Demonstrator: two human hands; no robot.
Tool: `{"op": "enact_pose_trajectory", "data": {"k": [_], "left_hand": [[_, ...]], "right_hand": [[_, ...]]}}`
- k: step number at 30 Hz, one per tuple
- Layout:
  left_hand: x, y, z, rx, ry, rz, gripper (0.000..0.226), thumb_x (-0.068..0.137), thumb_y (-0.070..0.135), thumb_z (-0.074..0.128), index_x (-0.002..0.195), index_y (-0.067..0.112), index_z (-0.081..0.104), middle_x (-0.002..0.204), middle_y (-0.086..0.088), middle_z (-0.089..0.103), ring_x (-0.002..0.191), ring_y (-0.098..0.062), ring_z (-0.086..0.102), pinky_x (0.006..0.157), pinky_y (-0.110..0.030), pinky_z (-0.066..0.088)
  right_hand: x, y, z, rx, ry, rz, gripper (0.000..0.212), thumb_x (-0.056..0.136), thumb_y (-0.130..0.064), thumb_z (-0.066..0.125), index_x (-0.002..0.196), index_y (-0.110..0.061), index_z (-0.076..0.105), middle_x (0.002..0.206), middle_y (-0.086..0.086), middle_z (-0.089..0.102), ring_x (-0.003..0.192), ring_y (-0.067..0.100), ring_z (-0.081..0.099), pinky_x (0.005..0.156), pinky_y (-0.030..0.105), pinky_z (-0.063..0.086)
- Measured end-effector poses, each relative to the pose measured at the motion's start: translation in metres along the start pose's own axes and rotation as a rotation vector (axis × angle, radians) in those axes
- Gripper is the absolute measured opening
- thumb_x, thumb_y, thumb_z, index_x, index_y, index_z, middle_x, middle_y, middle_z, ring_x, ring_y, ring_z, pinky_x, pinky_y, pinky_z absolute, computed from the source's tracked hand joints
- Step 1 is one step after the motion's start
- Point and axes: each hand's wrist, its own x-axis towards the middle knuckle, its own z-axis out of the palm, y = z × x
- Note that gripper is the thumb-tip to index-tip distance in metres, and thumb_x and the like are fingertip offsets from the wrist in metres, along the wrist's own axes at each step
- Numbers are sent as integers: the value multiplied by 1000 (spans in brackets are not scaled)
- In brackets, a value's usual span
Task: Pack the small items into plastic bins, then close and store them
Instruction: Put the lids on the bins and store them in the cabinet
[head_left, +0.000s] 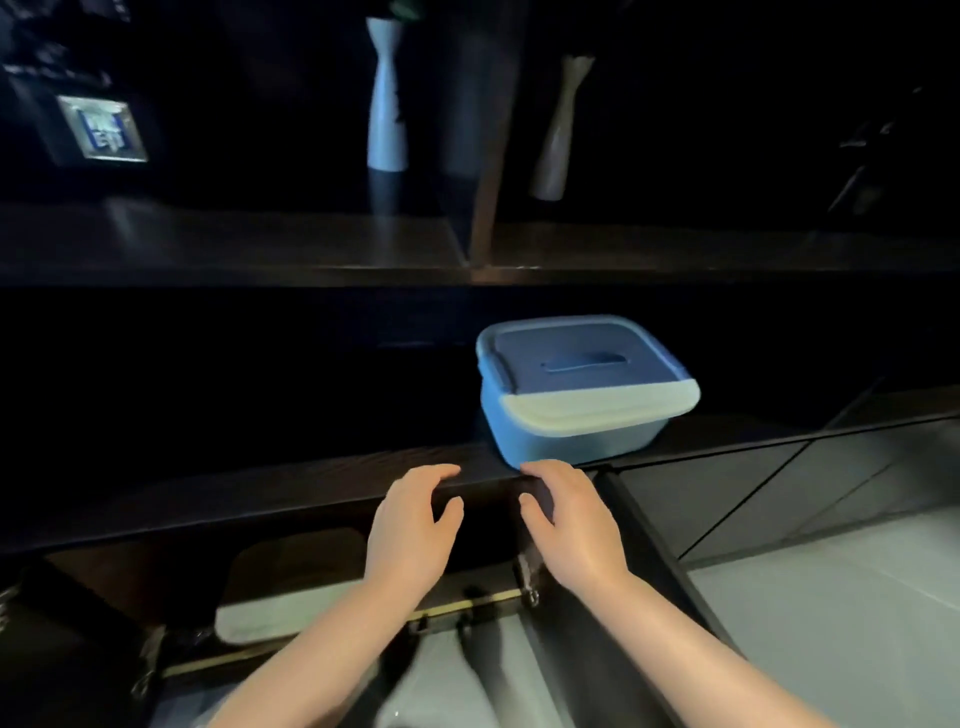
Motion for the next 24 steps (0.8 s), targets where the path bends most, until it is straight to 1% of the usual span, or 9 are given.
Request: {"op": "enact_pose_trajectory", "data": {"k": [2,4,8,11,14,18,20,22,24], "left_hand": [[10,20,22,-31,11,-24,38,91,28,58,127,36,51,129,18,52,119,-1,43,97,-20,34],[19,34,43,-42,26,-41,39,91,29,58,129,35,49,130,17,51,119,0,43,95,-18,32],[46,59,75,-68,103,-77,44,88,28,62,131,30,49,130,11,51,120,-8,47,95,-25,39],[66,72,87,-11,144,-96,48,88,28,64,133,21,48,131,3,49,121,-15,46,97,-29,37],[82,79,91,40,143,-131,52,87,28,65,134,17,47,133,-3,46,122,-22,43,97,-33,37],[108,78,91,75,120,-202,55,87,32,63,136,13,44,125,-11,47,121,-28,44,98,-39,40],[119,77,93,74,103,-235,56,88,34,62,137,15,43,128,-15,45,123,-30,41,101,-41,40],[129,76,96,69,103,-233,54,88,35,61,136,17,43,131,-15,44,126,-29,37,100,-37,38],[135,75,99,58,119,-218,56,87,34,62,136,16,43,135,-13,42,123,-28,41,94,-31,37]], "right_hand": [[13,34,-27,51,15,49,36,93,-33,55,129,-34,53,120,-22,51,113,-3,48,90,21,43],[28,69,-53,86,45,75,35,93,-30,57,127,-34,53,120,-21,52,113,-2,48,92,23,43],[69,128,-95,62,102,63,35,92,-21,60,126,-27,56,119,-16,52,121,11,45,99,26,39],[102,154,-114,-11,112,64,38,94,-21,59,131,-20,53,129,-4,54,125,19,42,101,35,38],[131,171,-125,-100,43,72,47,94,-26,58,138,-19,46,136,1,49,130,23,37,104,37,34],[166,195,-130,-222,-103,139,55,94,-41,53,143,-18,40,126,9,49,127,27,37,104,37,33],[176,204,-129,-179,-142,232,56,94,-46,52,140,-14,43,124,12,49,124,28,39,103,37,35],[183,209,-127,-92,-166,304,57,93,-48,53,136,-11,47,122,12,49,119,28,47,100,38,39],[188,212,-126,14,-191,300,56,93,-45,56,139,-15,45,120,11,55,112,29,55,97,38,44]]}}
